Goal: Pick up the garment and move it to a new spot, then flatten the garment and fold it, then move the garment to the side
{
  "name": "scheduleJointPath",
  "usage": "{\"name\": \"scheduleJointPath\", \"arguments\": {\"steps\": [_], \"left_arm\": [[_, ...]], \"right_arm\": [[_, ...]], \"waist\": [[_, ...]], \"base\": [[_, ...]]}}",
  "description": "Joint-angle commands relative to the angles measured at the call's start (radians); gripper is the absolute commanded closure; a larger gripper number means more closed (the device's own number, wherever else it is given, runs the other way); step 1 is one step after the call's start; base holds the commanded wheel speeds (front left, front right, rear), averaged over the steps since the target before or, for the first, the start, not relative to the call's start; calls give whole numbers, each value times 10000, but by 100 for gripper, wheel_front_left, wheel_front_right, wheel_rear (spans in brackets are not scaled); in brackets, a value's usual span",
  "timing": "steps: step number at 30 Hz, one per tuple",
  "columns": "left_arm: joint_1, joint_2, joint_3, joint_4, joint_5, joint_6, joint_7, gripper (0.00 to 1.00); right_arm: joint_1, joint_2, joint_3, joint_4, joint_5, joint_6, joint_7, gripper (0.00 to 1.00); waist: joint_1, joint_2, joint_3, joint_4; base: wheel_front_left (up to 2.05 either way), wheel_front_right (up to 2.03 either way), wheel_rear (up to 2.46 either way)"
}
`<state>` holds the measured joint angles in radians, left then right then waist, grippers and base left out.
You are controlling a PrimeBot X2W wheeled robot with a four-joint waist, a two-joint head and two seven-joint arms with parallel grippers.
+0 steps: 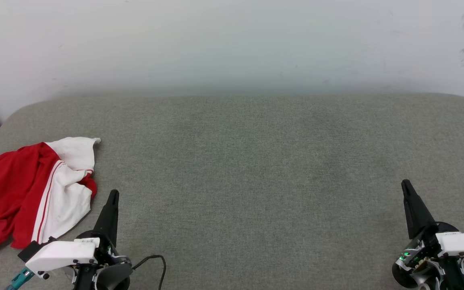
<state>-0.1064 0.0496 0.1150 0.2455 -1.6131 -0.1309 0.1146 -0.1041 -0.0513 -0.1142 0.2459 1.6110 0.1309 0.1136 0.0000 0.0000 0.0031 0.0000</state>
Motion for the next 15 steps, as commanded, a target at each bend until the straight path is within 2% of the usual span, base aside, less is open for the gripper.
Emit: {"name": "scheduleJointPath", "arguments": {"steps": [1,15], "left_arm": [[-67,-11,3,-13,25,-30,-3,100],[-67,-11,3,-13,25,-30,-3,100]], "right_arm": [[-132,36,7,-2,29,-2,1,100],[-133,36,7,-2,29,-2,1,100]], "waist": [[0,0,0,0],[0,0,0,0]], "base": [[0,0,0],[0,0,0]]}}
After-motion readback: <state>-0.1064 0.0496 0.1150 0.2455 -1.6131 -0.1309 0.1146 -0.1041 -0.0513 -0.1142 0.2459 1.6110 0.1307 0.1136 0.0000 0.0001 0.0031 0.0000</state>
